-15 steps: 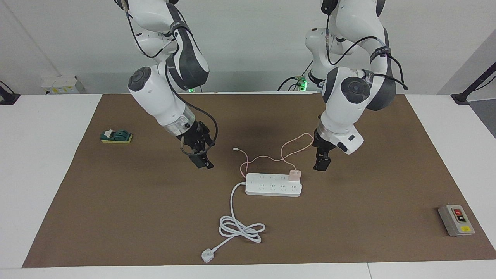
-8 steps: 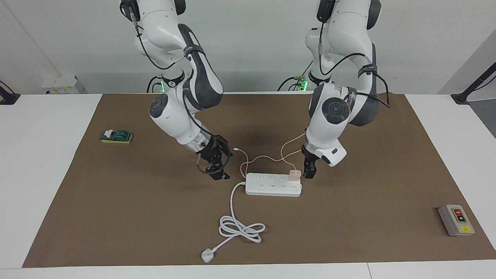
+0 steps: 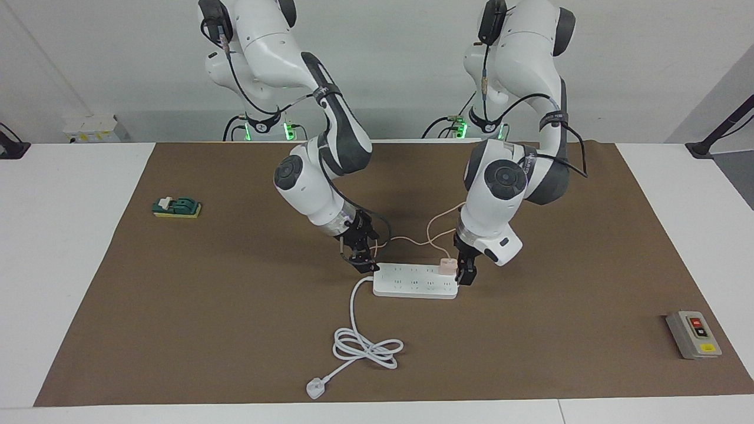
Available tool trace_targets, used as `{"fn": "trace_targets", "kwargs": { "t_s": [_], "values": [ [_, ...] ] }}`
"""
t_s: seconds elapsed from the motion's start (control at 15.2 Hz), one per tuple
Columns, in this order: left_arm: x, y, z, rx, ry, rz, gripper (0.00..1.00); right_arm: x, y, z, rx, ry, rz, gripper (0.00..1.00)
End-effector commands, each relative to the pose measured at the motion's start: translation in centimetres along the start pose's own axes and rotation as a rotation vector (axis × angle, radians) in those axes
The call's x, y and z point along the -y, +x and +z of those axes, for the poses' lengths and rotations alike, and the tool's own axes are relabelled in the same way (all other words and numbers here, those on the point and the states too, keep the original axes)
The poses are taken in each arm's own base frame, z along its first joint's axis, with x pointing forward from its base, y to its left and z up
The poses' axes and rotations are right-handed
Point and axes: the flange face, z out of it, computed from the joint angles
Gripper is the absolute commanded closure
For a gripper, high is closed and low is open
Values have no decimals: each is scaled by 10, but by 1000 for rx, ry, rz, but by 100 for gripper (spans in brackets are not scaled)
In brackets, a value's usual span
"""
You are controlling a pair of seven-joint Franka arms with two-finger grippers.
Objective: Unplug charger and place it aside
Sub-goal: 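Grasp the pink charger with the left gripper while the right gripper holds the strip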
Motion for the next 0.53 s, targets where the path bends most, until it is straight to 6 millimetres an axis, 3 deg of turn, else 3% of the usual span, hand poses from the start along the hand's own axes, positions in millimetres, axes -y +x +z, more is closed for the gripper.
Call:
{"fn": "trace_targets", "kwargs": {
  "t_s": [0.0,0.2,0.33,0.46],
  "values": [
    [4,-14,11,3,-13,-18,0,17,0,13,31,-4,-38,0],
    [11,-14,23,0,-7,-21,0,23,3,29,21,6,-59,0],
    [17,-16,27,-2,-6,-22,0,44,2,41,28,17,-69,0],
    [20,-15,30,-3,0,-22,0,50,2,46,32,11,-67,0]
  ]
}}
